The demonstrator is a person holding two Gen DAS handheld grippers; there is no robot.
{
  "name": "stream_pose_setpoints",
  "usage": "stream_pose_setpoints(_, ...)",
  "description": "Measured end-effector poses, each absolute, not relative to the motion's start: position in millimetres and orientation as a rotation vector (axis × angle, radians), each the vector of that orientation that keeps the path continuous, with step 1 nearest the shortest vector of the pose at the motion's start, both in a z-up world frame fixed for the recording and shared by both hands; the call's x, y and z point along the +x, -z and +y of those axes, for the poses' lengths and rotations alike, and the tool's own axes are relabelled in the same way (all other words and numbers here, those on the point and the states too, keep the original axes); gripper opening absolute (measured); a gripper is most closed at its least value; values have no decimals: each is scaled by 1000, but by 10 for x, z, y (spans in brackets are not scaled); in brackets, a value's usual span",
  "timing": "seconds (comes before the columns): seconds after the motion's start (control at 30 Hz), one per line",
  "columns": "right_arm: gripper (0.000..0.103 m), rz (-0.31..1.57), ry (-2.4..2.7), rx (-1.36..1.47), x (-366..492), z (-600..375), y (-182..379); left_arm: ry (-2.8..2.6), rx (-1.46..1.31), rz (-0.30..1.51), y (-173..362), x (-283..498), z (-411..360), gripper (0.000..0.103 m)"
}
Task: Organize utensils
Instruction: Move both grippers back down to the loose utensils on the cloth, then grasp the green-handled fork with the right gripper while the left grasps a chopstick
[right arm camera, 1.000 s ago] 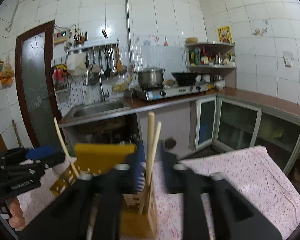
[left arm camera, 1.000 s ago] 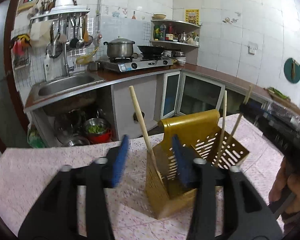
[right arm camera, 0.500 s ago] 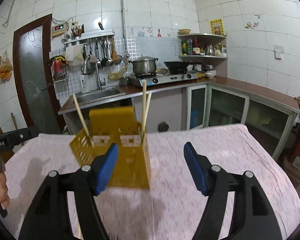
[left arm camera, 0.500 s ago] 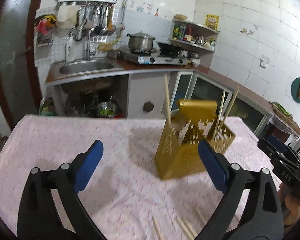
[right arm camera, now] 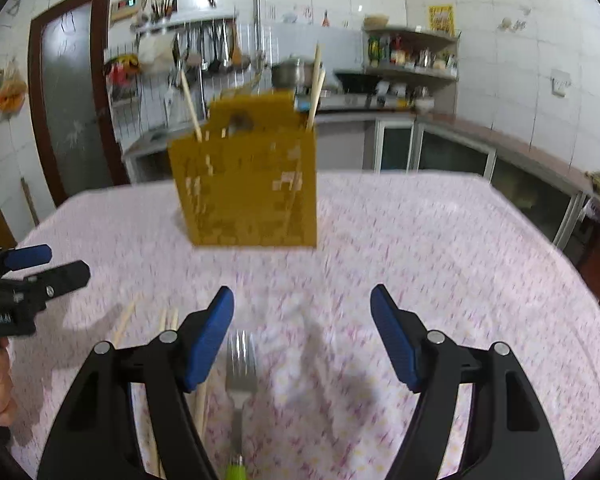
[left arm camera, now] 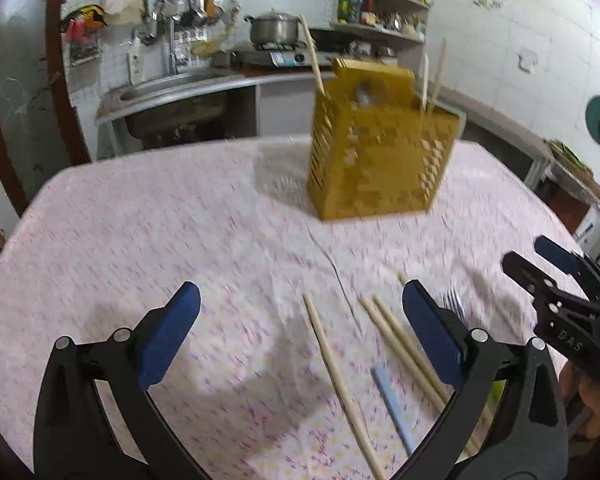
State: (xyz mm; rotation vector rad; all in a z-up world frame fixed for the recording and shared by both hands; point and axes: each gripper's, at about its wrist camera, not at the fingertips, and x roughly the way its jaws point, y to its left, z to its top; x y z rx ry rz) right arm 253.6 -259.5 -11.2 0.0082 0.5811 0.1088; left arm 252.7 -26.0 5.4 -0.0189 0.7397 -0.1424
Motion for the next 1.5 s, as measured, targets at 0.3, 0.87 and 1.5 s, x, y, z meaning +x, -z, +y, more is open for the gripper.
stream_pose_setpoints(0.3, 70, 751, -131, 2, 2646, -2483, 429, 124, -9, 834, 239, 2643, -262, 98)
stream_pose_setpoints(0.87, 50, 873, -154, -93, 2693, -2196, 588, 147, -56, 988, 473, 2764, -380, 42)
stream_pose_setpoints(1.5, 23, 883, -171, -14, 2806, -2343, 561, 170, -29, 981, 484, 2804, -427, 18)
